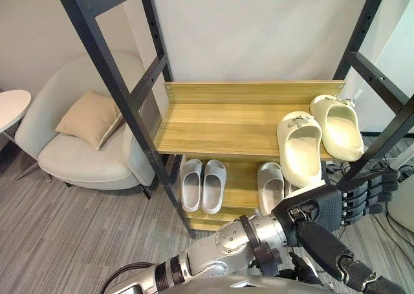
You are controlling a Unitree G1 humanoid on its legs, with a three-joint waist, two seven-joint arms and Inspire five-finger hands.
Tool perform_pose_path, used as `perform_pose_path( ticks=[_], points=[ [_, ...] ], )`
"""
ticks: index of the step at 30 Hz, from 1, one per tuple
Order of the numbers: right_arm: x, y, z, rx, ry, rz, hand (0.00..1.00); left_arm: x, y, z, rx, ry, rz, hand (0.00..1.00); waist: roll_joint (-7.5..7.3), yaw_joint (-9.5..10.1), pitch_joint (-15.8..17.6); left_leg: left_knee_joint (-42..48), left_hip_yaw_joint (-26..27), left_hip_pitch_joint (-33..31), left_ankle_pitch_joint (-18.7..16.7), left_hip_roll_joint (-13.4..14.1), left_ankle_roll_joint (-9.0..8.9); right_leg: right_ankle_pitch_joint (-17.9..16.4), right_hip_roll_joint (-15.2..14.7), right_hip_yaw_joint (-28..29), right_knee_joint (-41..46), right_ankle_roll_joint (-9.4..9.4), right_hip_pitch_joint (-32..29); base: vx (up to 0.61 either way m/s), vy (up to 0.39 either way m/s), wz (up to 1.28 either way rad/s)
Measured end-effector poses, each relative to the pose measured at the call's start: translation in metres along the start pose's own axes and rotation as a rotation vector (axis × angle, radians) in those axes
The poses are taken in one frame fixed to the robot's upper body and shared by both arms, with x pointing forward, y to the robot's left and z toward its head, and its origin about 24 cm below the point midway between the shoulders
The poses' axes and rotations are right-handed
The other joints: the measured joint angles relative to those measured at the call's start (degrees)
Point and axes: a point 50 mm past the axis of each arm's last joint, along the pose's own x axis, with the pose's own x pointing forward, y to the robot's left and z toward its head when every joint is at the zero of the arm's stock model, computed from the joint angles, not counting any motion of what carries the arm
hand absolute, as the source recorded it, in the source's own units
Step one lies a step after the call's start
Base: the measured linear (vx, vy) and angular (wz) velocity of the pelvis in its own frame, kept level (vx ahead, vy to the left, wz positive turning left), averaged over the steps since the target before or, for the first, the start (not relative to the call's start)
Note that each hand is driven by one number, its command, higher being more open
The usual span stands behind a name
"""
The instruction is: Organize the slippers on the shoe rack
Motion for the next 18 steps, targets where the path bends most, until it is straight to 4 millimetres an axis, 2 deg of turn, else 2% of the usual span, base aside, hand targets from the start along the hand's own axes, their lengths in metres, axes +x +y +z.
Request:
perform_pose_path(
  ticks=[3, 8, 11, 18],
  points=[
    [0.000, 0.000, 0.000, 0.000, -0.001, 0.001, 1.00, -0.003, 0.003, -0.002, 0.052, 0.021, 0.009, 1.00, -0.08, 0.00, -0.02, 0.00, -0.03, 0.01, -0.01, -0.02, -0.01, 0.00, 0.05, -0.07, -0.01, 0.01, 0.02, 0.00, 0.000, 0.01],
    [0.001, 0.003, 0.005, -0.006, -0.014, 0.008, 1.00, -0.018, 0.025, -0.025, 0.104, 0.132, 0.108, 1.00, -0.86, -0.23, -0.01, -0.02, -0.65, 0.53, -0.08, 0.06, -0.12, -0.12, 0.26, -0.56, -0.34, 0.13, 0.92, 0.00, -0.002, 0.03],
    [0.001, 0.003, 0.006, -0.006, -0.015, 0.009, 1.00, -0.026, 0.032, -0.032, 0.124, 0.172, 0.138, 1.00, -0.91, -0.23, 0.03, -0.02, -0.70, 0.52, -0.16, 0.02, -0.23, -0.22, 0.23, -0.61, -0.37, 0.23, 0.94, 0.00, 0.000, 0.00],
    [0.000, 0.008, 0.007, 0.009, -0.016, 0.017, 1.00, -0.034, 0.047, -0.025, 0.191, 0.166, 0.216, 1.00, -2.24, -0.33, 0.89, -0.02, -0.66, 0.44, -0.42, -0.04, -0.43, -0.40, 0.20, -0.57, -0.59, 0.24, 0.95, 0.00, 0.000, 0.00]
  ],
)
